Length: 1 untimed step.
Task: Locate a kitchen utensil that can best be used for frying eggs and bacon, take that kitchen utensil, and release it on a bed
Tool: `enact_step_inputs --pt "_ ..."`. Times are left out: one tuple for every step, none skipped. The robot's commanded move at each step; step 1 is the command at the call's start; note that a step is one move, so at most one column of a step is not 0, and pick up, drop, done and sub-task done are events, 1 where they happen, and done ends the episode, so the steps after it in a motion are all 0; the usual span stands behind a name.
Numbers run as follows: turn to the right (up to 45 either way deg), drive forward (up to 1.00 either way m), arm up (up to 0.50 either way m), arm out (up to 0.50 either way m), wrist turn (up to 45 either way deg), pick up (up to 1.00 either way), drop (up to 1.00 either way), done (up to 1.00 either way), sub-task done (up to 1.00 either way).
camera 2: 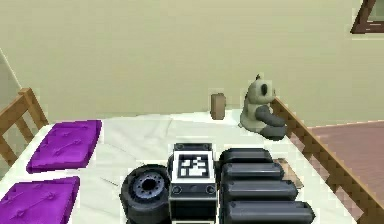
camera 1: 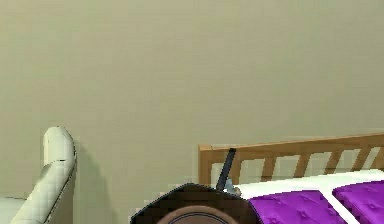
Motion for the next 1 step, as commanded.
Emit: enact_step_inputs --pt "0.0 0.00 0.00 0.48 0.0 0.00 0.00 0.00 0.00"
